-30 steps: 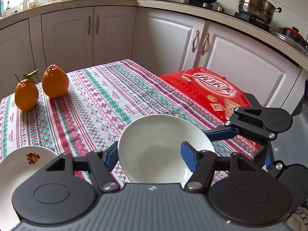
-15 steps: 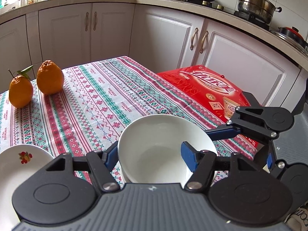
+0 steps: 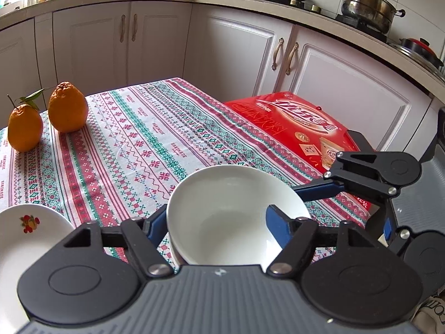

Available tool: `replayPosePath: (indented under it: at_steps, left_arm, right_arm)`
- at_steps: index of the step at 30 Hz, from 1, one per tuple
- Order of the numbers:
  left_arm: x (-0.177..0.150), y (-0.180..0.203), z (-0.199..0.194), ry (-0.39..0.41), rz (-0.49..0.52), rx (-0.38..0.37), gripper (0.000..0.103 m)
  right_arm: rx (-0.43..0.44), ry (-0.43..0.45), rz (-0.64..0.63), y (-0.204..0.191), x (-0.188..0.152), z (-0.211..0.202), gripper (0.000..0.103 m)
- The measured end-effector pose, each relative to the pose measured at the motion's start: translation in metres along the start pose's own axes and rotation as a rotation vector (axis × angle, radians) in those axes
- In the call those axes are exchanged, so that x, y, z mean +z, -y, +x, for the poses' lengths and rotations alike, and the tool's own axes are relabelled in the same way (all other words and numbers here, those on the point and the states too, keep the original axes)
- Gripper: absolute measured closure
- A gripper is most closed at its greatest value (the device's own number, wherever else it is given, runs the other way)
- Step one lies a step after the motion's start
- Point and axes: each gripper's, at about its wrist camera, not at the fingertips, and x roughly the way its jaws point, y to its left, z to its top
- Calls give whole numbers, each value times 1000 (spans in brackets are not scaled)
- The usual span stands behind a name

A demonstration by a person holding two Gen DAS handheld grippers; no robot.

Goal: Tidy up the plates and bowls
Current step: 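Lift the three nested bowls with both tools toward the white plate stack, then carry the bowl stack with both tools over the white plate stack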

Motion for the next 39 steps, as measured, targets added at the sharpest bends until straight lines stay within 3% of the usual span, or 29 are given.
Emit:
replayPosePath:
  at_steps: [3, 8, 15, 21, 28, 32, 39]
  left_arm:
    - [-1, 0, 0, -1, -2, -7, 19]
    - [-1, 1, -9, 37, 7, -5, 9]
    - [2, 2, -30, 102, 42, 68, 8]
    - [-3, 3, -59, 212, 78, 112, 1]
    - [-32, 2, -58, 100, 92, 127, 1]
    - [-50, 0, -51, 28, 66, 82, 1]
    - [-67, 7, -31, -8, 101, 71, 1]
  right_arm:
    - [-3, -4, -2, 0, 0, 2, 16]
    - [-2, 38, -5, 1, 0, -6, 1]
    - [-18, 49, -20, 3, -4, -18, 0]
    - [-48, 53, -47, 6, -9, -28, 0]
    - [-53, 47, -75, 10, -16, -30, 0]
    - [-40, 20, -87, 13, -21, -25, 0]
    - [1, -37, -114, 16, -30, -6, 0]
